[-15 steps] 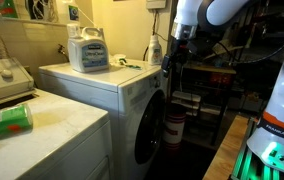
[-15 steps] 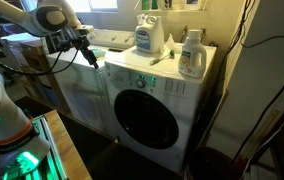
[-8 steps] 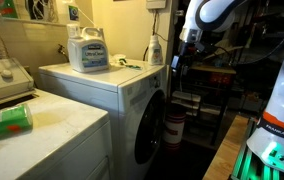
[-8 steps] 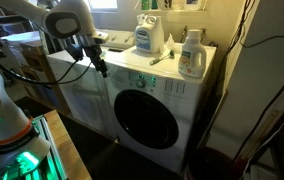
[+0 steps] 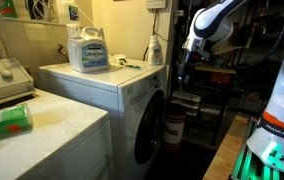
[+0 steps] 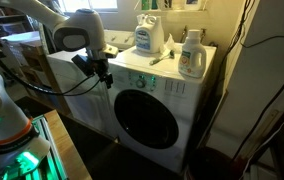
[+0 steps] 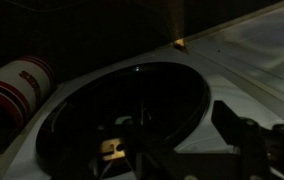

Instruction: Press a button on the left side of the washing machine on the right

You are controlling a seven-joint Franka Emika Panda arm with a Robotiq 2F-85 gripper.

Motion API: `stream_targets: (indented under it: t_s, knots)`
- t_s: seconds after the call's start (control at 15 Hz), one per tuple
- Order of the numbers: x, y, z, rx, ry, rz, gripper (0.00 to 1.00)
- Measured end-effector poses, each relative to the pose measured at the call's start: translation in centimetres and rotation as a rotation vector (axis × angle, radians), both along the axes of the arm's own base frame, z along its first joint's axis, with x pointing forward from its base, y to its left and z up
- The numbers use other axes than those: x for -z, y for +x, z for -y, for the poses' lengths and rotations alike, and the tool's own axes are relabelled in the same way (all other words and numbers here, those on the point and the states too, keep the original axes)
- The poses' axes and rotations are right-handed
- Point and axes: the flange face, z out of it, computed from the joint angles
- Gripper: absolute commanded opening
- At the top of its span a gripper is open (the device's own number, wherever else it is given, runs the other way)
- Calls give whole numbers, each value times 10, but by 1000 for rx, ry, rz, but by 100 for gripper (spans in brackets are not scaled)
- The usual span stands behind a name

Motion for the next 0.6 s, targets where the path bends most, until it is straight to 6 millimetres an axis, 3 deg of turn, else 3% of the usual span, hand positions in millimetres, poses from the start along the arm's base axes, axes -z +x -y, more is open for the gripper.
stream_targets:
  t_s: [0.4,0.6]
  knots:
    - [50,9,6,-38,59,-10,1]
    - [60,20,-1,-82,68,13,0]
